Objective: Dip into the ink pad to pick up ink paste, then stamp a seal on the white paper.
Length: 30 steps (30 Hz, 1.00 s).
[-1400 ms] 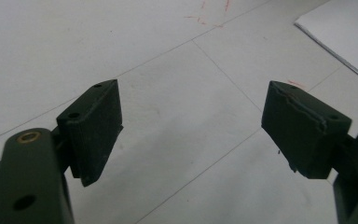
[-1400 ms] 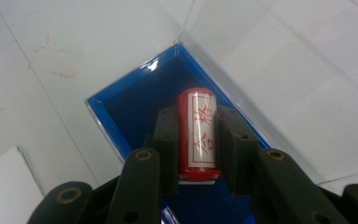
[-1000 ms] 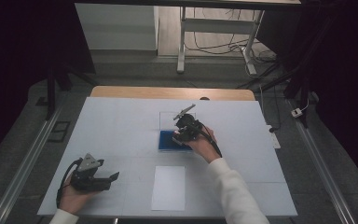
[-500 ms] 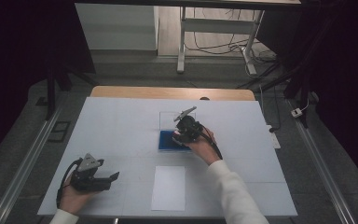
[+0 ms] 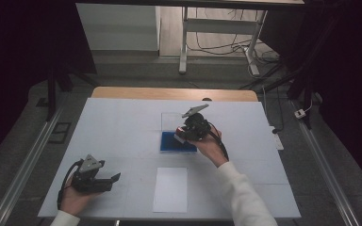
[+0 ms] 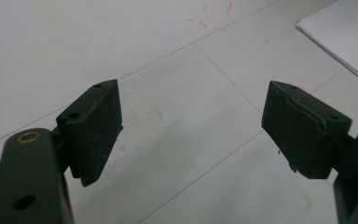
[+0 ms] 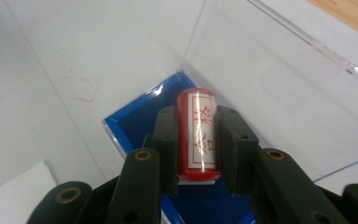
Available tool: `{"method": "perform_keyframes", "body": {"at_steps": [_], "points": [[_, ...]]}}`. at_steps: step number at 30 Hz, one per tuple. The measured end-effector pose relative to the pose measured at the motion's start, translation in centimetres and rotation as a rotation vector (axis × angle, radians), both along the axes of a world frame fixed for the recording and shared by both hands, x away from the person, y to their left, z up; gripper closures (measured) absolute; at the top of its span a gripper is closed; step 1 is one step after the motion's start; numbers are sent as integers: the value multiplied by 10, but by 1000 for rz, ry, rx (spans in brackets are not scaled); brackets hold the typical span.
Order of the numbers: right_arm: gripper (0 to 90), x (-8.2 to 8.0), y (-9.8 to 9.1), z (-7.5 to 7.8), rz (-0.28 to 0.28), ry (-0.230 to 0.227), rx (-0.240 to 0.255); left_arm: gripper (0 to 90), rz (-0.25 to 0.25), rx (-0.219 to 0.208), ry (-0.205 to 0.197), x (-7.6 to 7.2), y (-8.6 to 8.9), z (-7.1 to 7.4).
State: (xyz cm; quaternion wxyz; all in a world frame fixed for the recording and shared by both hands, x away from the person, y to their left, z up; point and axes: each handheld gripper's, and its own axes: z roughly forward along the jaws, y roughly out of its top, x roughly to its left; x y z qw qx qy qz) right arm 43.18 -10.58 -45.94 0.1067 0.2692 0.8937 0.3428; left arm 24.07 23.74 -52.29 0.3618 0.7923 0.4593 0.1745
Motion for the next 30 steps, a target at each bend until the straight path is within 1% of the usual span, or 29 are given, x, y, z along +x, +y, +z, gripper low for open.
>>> {"method": "perform_keyframes", "body": {"at_steps": [1, 3, 8, 11, 15, 18, 21, 22, 25, 26, 29, 30], "points": [[700, -1, 0, 1, 2, 4, 0, 205, 1, 0, -2, 0, 0, 0], [700, -4, -2, 2, 8, -6, -2, 205, 0, 1, -2, 0, 0, 0], [700, -12, -8, 6, 10, -18, 30, 205, -2, 2, 0, -1, 0, 0], [700, -15, -10, 8, 21, -26, 45, 203, 0, 0, -1, -1, 0, 0], [699, -20, -12, 11, 31, -40, 52, 203, 1, 1, 0, 0, 0, 0], [699, -24, -13, 14, 35, -41, 59, 203, 0, 1, 1, 0, 0, 0], [699, -28, -14, 16, 47, -47, 65, 203, 0, -1, 0, -1, 1, 0], [699, -30, -14, 16, 49, -47, 75, 202, 0, 0, -1, -1, 1, 0], [699, -36, -15, 17, 68, -55, 71, 202, 0, -2, -2, -1, 1, 0], [699, -40, -15, 17, 73, -53, 79, 201, 1, 0, -2, 0, 1, 0], [699, -46, -17, 20, 89, -54, 77, 201, -2, -1, 3, 0, 1, -1], [699, -48, -18, 20, 92, -53, 85, 201, -1, -1, 2, 0, 1, -1]]}}
